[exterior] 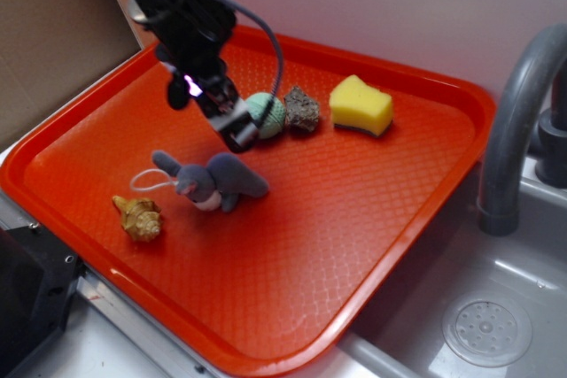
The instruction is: Grab the green ball.
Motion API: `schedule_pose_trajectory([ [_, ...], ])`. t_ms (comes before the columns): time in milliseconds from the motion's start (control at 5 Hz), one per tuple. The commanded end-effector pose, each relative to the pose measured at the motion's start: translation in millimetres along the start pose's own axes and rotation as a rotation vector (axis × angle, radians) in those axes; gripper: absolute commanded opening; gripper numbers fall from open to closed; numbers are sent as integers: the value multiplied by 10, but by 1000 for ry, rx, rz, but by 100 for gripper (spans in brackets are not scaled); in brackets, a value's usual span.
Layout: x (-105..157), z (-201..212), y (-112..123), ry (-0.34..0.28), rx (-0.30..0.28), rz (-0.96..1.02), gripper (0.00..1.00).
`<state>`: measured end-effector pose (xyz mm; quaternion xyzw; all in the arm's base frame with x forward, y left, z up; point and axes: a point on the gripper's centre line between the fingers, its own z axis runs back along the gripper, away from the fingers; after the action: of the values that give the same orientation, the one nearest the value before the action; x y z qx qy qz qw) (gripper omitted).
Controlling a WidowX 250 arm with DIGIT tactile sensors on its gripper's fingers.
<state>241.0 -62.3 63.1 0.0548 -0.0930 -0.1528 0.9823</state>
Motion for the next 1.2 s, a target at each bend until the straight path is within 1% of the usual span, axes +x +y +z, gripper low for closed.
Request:
schedule_pose_trajectory([
  [0, 272, -375, 95, -92, -236, 70, 100],
  [200, 326, -503, -27, -89, -105, 25, 0],
  [400, 312, -457, -6, -92, -101, 31, 0],
  [600, 288, -198, 134, -67, -38, 50, 0],
  [800, 152, 304, 380, -39, -11, 128, 0],
  [1000, -96, 768, 561, -4, 0, 219, 0],
])
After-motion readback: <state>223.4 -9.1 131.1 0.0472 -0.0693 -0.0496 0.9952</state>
